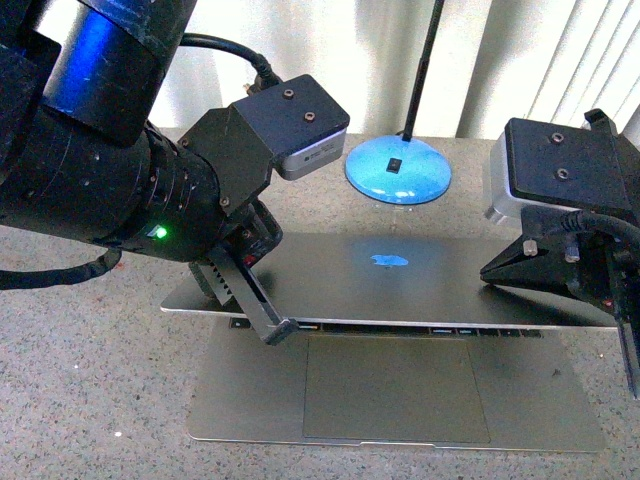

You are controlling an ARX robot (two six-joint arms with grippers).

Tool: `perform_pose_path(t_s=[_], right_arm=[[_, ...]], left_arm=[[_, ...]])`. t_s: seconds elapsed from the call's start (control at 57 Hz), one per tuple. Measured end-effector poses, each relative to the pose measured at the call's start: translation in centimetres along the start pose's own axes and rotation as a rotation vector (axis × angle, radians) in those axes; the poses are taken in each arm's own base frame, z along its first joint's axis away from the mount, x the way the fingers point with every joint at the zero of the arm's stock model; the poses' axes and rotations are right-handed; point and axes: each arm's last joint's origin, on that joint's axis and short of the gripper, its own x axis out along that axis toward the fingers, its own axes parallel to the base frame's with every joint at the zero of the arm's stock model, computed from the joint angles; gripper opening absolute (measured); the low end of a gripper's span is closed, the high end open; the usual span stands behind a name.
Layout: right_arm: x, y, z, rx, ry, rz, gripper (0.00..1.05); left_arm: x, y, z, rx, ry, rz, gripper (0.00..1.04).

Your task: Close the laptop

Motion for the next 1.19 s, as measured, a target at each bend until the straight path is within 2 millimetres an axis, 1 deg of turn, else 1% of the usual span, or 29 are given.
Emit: perform_pose_path(t_s=[0.211,0.561,0.842,1.193], right_arm=[[0.4,0.7,-0.5,0.008,0.001,0.013,0.03],[1.1,1.2,-1.1,0.021,0.005,0.026,0.03],[2.5,2.4,-2.3,0.044,0.02,0.056,0.03],[4.3,3.7,-3.9,0.085,0.028,0.074,0.03]], left_arm=[[0.3,-0.3,-0.6,-0.003,0.007,-0.012,0.04],[1.3,-1.1,-1.9,-0.027,0.024,-0.033,0.04],[2.0,-1.7,-2.9,-0.049,0.032,-0.048,0.04],[2.9,-2.5,-5.3,-0.08,0.061,-0.079,0.04]])
